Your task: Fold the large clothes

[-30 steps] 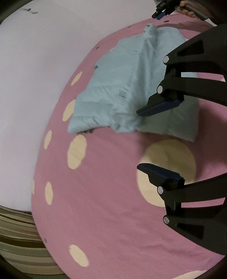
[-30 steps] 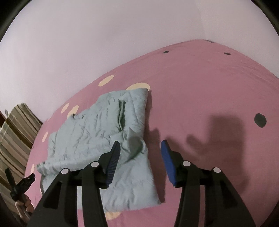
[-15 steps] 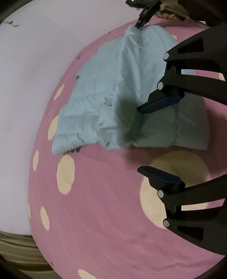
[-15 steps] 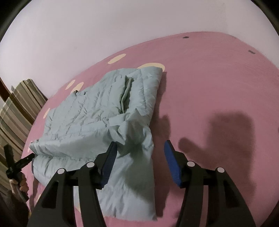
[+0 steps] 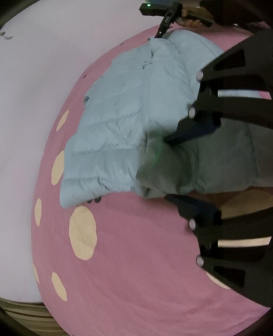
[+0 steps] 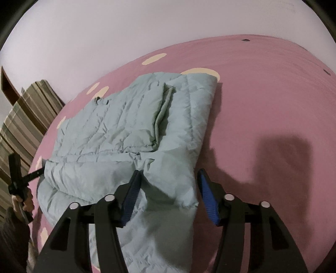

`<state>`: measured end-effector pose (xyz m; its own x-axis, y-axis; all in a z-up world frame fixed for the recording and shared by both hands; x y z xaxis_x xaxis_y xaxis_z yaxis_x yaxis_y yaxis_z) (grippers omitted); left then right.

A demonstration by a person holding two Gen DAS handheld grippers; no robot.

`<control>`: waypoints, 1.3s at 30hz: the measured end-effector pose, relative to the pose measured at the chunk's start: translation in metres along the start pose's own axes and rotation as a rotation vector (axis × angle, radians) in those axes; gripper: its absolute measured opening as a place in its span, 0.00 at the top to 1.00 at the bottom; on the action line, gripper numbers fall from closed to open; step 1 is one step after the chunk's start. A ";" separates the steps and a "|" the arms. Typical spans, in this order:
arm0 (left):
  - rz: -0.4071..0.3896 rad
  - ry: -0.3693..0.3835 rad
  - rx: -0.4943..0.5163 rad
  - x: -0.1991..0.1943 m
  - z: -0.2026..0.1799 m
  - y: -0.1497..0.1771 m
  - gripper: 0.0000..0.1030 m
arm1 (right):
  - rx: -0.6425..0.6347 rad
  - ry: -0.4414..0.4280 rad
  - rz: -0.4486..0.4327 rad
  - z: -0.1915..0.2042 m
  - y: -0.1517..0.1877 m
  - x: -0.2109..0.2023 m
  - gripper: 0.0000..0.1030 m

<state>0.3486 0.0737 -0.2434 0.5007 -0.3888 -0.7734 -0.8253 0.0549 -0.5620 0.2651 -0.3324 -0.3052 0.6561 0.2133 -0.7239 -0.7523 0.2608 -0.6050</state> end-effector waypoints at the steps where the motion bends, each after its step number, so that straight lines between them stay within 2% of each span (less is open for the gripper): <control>1: -0.006 -0.009 0.008 -0.001 -0.002 -0.001 0.64 | -0.014 0.011 0.006 0.002 0.001 0.002 0.63; 2: -0.016 -0.023 0.020 -0.002 -0.004 -0.001 0.71 | -0.028 0.027 0.008 0.005 0.002 0.004 0.67; 3: -0.028 -0.042 0.037 -0.004 -0.006 -0.002 0.75 | -0.037 0.030 0.009 0.007 0.004 0.004 0.76; 5: -0.043 -0.066 0.059 -0.008 -0.009 -0.002 0.90 | -0.047 0.036 0.001 0.010 0.005 0.001 0.83; 8: -0.069 -0.086 0.084 -0.016 -0.015 -0.005 0.96 | -0.059 0.050 -0.026 0.015 0.007 -0.008 0.91; 14: -0.141 -0.140 0.118 -0.045 -0.027 -0.012 0.96 | -0.072 0.055 -0.096 0.022 0.005 -0.039 0.94; 18: -0.185 -0.170 0.138 -0.062 -0.037 -0.025 0.96 | -0.077 0.059 -0.151 0.026 -0.009 -0.061 0.94; 25: -0.263 -0.230 0.152 -0.079 -0.052 -0.083 0.97 | -0.097 0.079 -0.227 0.034 -0.056 -0.079 0.94; 31: -0.269 -0.306 0.143 -0.061 -0.052 -0.133 0.97 | -0.069 0.100 -0.254 0.029 -0.110 -0.064 0.94; 39: -0.249 -0.397 0.115 -0.013 -0.041 -0.192 0.97 | -0.073 0.172 -0.239 0.028 -0.171 -0.011 0.94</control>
Point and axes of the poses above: each gripper's, at about its wrist camera, not at the fingertips, and x roughly the way its jaws point, z to its left, y to its underside, the point moved 8 cm from there along x, roughly the way its jaws point, and after that the axes turned 1 degree about -x, right-handed, at the moved point
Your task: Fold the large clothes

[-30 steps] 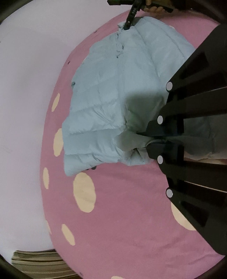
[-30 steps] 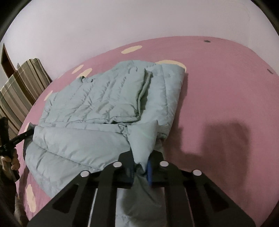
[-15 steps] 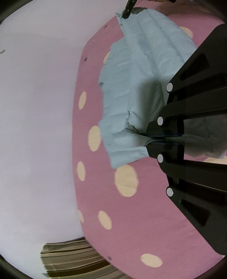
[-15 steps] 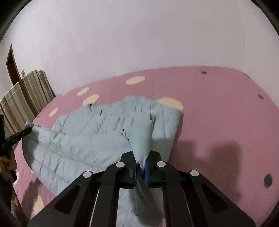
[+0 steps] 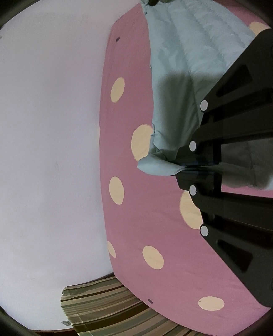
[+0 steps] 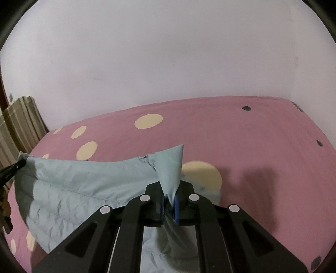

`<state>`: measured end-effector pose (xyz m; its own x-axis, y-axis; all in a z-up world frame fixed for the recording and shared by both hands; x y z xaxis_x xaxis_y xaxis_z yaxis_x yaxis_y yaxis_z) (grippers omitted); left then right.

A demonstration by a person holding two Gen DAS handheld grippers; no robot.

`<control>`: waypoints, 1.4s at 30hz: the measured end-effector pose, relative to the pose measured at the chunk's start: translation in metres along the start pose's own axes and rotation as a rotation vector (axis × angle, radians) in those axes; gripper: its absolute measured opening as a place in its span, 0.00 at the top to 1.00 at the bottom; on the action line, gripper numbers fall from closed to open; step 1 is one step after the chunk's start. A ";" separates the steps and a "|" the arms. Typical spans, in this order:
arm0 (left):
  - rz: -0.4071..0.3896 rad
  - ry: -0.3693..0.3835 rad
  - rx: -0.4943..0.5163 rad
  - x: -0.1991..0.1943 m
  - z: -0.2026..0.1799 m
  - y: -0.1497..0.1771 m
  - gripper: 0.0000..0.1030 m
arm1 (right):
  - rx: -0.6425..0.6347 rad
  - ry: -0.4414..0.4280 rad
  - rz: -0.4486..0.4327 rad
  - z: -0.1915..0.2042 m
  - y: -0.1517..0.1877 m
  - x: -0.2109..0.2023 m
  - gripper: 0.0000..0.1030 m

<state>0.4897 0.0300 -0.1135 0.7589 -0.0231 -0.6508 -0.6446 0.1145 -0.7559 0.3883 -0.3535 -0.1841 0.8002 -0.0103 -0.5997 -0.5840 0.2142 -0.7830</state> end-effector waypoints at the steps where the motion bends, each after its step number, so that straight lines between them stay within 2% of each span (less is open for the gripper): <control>1: 0.006 -0.009 0.000 0.007 0.000 -0.001 0.97 | 0.000 0.006 0.005 0.000 -0.004 0.009 0.94; 6: 0.070 -0.064 0.003 0.062 -0.004 0.001 0.97 | -0.009 0.038 0.057 0.001 -0.012 0.058 0.94; 14: 0.143 -0.104 0.019 0.120 -0.008 0.027 0.98 | -0.002 0.082 0.168 -0.010 0.015 0.122 0.94; 21: 0.200 -0.114 0.014 0.155 -0.010 0.059 0.97 | 0.021 0.097 0.239 -0.020 0.044 0.152 0.93; 30: 0.185 -0.119 -0.015 0.170 -0.008 0.071 0.97 | 0.006 0.123 0.213 -0.017 0.048 0.157 0.93; 33: 0.196 -0.136 0.015 0.166 -0.009 0.065 0.95 | -0.002 0.127 0.217 -0.016 0.045 0.151 0.89; 34: 0.198 -0.144 0.018 0.163 -0.008 0.064 0.88 | 0.001 0.125 0.218 -0.016 0.044 0.152 0.80; 35: 0.202 -0.169 0.017 0.157 -0.004 0.063 0.75 | 0.012 0.134 0.222 -0.019 0.041 0.147 0.72; 36: 0.200 -0.193 0.012 0.149 0.000 0.061 0.68 | 0.024 0.149 0.222 -0.023 0.040 0.144 0.55; 37: 0.193 -0.199 0.008 0.143 0.002 0.059 0.62 | 0.049 0.164 0.215 -0.027 0.038 0.137 0.48; 40: 0.156 -0.194 -0.013 0.114 0.001 0.048 0.62 | 0.091 0.171 0.167 -0.029 0.031 0.117 0.48; 42: 0.139 -0.160 -0.030 0.100 -0.009 0.041 0.62 | 0.088 0.160 0.148 -0.016 0.027 0.105 0.48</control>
Point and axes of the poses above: each gripper's, at about its wrist camera, not at the fingertips, and x roughly the way its jaws point, z to its left, y to its underside, the point moved 8 cm from there along x, roughly the way its jaws point, and after that the axes turned 1 degree about -x, right-handed, at the moved point
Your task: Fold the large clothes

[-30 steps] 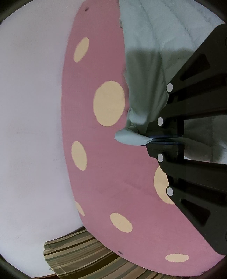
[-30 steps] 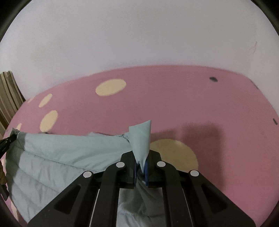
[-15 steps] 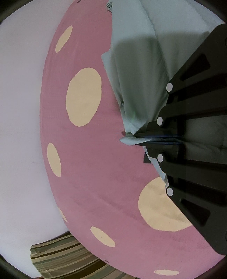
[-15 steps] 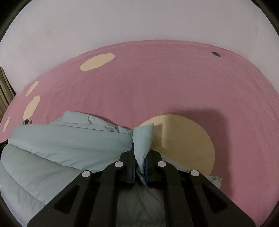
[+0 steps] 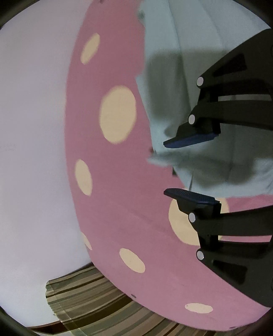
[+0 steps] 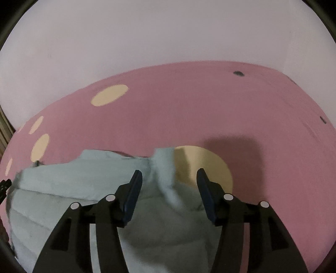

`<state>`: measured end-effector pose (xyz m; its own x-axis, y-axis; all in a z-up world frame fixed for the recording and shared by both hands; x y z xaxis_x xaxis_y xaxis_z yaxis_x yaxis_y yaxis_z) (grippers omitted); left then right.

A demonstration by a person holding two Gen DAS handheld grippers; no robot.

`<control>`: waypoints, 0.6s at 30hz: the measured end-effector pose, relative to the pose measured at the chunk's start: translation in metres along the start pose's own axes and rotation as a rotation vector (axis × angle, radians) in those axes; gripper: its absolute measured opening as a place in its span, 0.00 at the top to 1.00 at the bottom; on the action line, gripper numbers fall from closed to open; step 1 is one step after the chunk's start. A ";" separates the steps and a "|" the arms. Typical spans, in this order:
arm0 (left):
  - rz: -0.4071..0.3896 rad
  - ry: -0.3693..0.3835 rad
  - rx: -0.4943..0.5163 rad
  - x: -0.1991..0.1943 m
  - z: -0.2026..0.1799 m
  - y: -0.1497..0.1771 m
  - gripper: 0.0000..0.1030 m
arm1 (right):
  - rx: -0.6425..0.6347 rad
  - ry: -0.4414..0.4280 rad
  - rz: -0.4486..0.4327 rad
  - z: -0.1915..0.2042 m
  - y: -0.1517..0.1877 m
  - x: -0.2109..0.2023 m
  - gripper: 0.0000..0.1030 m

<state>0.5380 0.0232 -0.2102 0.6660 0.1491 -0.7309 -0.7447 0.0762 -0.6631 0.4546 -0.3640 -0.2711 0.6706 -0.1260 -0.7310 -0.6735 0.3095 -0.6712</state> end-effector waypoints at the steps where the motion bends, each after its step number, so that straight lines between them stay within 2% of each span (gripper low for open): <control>1: -0.007 0.042 -0.012 -0.010 -0.010 -0.003 0.62 | -0.006 -0.019 -0.011 0.012 0.000 -0.007 0.49; 5: -0.031 0.137 0.009 -0.030 -0.060 -0.003 0.62 | -0.070 -0.087 -0.023 0.068 0.005 -0.018 0.51; 8: -0.003 0.162 0.040 -0.021 -0.091 0.007 0.62 | -0.125 -0.113 -0.011 0.101 0.011 -0.014 0.51; 10: 0.023 0.156 0.044 -0.009 -0.101 0.015 0.62 | -0.173 -0.099 -0.006 0.117 0.016 -0.006 0.51; 14: 0.055 0.141 0.044 0.021 -0.105 0.032 0.59 | -0.190 -0.089 0.067 0.120 0.031 0.027 0.51; 18: 0.042 0.131 0.066 0.028 -0.111 0.038 0.59 | -0.223 -0.044 0.052 0.124 0.039 0.039 0.51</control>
Point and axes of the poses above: each gripper's, at about its wrist camera, not at the fingertips, and x roughly the way its jaws point, z to its left, y to its underside, the point moved 8 cm from there along x, roughly the way its jaws point, and after that the axes turned 1 degree about -x, right-handed, at the moved point
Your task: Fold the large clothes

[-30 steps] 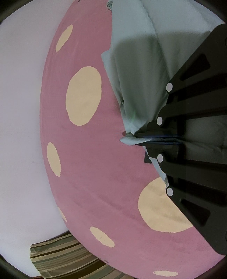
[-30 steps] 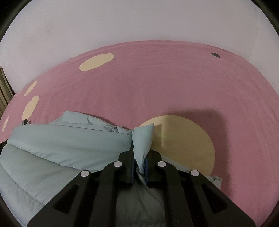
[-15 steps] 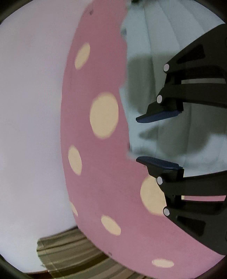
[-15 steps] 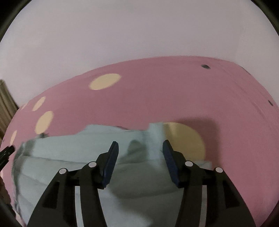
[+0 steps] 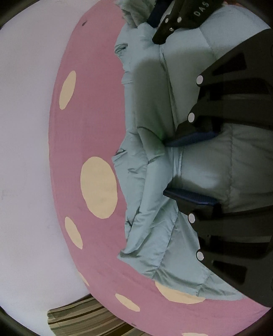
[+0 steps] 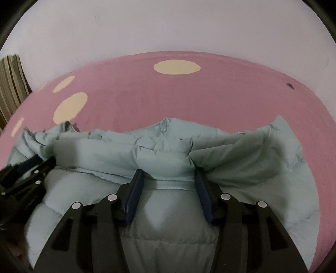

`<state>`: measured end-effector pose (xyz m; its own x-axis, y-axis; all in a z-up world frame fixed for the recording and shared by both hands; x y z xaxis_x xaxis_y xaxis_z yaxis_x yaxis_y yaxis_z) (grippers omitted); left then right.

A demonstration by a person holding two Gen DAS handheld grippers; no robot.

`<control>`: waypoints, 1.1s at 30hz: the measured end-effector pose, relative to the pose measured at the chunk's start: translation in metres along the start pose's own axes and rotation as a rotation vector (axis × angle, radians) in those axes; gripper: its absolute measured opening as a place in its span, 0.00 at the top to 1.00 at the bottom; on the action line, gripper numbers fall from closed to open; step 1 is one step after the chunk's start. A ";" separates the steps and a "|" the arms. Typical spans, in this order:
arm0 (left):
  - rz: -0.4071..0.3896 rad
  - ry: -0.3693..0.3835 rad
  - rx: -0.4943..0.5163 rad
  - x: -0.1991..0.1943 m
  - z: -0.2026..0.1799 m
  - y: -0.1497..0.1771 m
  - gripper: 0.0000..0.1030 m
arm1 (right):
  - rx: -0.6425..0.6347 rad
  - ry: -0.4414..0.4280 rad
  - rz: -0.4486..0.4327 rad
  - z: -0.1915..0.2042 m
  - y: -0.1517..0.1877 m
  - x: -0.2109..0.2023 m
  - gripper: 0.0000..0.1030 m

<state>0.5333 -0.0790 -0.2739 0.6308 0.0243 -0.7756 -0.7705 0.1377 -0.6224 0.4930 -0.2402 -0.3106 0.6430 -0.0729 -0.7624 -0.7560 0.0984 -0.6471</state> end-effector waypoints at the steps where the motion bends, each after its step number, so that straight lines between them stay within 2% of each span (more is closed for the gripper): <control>1: 0.000 -0.002 0.005 0.003 -0.001 0.002 0.60 | -0.009 0.012 -0.005 0.003 0.002 0.000 0.51; 11: -0.027 -0.003 0.006 0.009 -0.003 0.007 0.60 | -0.003 0.024 -0.047 0.002 0.004 0.008 0.50; 24: -0.018 -0.013 0.015 0.004 -0.002 0.003 0.59 | -0.007 0.023 -0.037 -0.002 0.002 0.007 0.49; 27: -0.008 -0.006 0.009 0.001 0.000 0.002 0.53 | -0.002 0.014 -0.026 -0.003 0.000 0.003 0.45; 31: 0.008 0.052 -0.008 -0.016 0.012 0.004 0.33 | 0.012 -0.007 -0.026 -0.009 0.001 -0.012 0.36; 33: 0.007 0.062 -0.019 -0.025 0.021 0.008 0.30 | 0.019 -0.018 -0.033 -0.016 0.004 -0.025 0.36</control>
<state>0.5133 -0.0575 -0.2573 0.6193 -0.0361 -0.7843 -0.7766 0.1188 -0.6187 0.4717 -0.2540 -0.2946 0.6699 -0.0591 -0.7401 -0.7319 0.1148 -0.6717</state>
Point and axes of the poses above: each gripper's, at about its wrist camera, not at the fingertips, and x roughly the way its jaws point, z to its left, y to its underside, the point moved 8 cm from there along x, roughly the way its jaws point, and after that the axes turned 1 degree about -x, right-handed, at the moved point
